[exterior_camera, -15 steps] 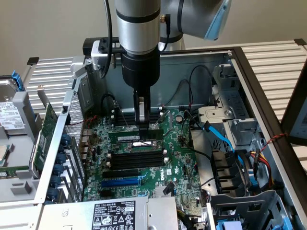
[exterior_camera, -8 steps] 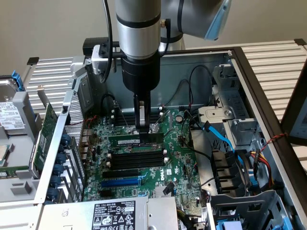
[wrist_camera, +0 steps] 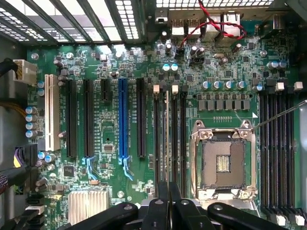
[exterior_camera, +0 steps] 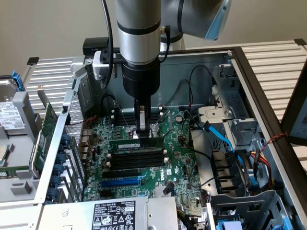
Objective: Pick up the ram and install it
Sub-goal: 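Insert the ram into the slot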
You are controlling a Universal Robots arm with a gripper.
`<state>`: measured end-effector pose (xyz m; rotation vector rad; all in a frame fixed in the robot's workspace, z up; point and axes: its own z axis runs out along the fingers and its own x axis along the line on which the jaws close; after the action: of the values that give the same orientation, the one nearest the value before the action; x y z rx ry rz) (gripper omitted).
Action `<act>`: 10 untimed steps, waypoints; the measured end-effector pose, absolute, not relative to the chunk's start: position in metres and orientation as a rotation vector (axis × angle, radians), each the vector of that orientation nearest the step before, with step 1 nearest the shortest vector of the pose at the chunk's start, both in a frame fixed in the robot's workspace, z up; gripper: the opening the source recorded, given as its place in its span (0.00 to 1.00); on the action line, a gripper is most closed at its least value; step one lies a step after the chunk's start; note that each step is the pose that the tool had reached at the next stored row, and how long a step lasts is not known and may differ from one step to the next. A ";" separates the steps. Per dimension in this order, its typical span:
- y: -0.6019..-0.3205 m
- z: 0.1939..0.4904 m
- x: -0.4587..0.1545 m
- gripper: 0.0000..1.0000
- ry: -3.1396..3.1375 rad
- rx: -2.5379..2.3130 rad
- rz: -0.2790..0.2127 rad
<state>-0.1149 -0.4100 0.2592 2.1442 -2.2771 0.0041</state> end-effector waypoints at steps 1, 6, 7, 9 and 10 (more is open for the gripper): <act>-0.410 0.259 -0.115 0.12 -2.275 2.142 0.009; -0.410 0.256 -0.115 0.12 -2.268 2.136 0.025; -0.410 0.254 -0.115 0.12 -2.268 2.136 0.025; -0.410 0.252 -0.115 0.12 -2.268 2.136 0.025; -0.410 0.251 -0.115 0.12 -2.268 2.136 0.025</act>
<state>-0.1149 -0.4102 0.2513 2.1355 -2.2681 0.0249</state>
